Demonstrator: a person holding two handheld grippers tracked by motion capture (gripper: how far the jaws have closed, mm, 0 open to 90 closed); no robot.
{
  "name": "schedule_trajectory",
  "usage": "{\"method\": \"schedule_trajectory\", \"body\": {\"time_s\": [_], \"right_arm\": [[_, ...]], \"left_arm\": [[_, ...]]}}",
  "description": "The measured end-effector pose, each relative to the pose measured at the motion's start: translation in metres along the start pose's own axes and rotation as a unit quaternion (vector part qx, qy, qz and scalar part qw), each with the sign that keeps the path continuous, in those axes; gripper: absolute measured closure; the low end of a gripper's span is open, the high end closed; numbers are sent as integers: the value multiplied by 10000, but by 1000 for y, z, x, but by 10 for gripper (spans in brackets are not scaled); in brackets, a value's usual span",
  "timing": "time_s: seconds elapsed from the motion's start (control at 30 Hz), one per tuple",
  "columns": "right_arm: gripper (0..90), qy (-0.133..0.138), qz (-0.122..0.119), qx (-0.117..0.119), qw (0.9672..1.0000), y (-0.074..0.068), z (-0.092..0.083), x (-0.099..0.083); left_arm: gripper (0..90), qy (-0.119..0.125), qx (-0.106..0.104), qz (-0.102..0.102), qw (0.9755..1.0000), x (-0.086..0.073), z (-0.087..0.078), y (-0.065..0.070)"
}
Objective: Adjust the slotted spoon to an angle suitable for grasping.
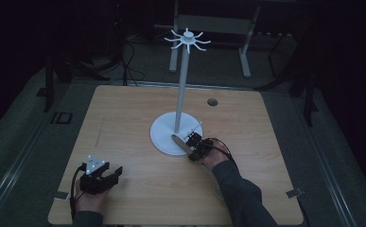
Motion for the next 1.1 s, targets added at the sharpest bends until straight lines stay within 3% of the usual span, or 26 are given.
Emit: {"method": "schedule_trajectory", "body": {"time_s": [0.4, 0.53, 0.8, 1.1], "right_arm": [[737, 126, -93, -16, 9999, -6, -3, 0], [738, 310, -167, -59, 9994, -8, -11, 2], [739, 676, -91, -136, 9976, -5, -27, 3], [739, 1117, 3, -227, 9935, 2, -49, 6]], "left_arm": [[427, -2, -3, 3, 10000, 0, 0, 0], [427, -5, -4, 10, 10000, 0, 0, 0], [427, -16, -7, 11, 10000, 0, 0, 1], [426, -37, 4, 26, 10000, -1, 1, 1]]}}
Point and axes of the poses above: each handheld gripper's, and its own axes: z roughly forward along the jaws, x roughly out of its top, y roughly to its right, the point moved 8 cm from there along z, roughly forward along the jaws, and after that the axes turned 7 degrees about y, right-handed, at the moved point
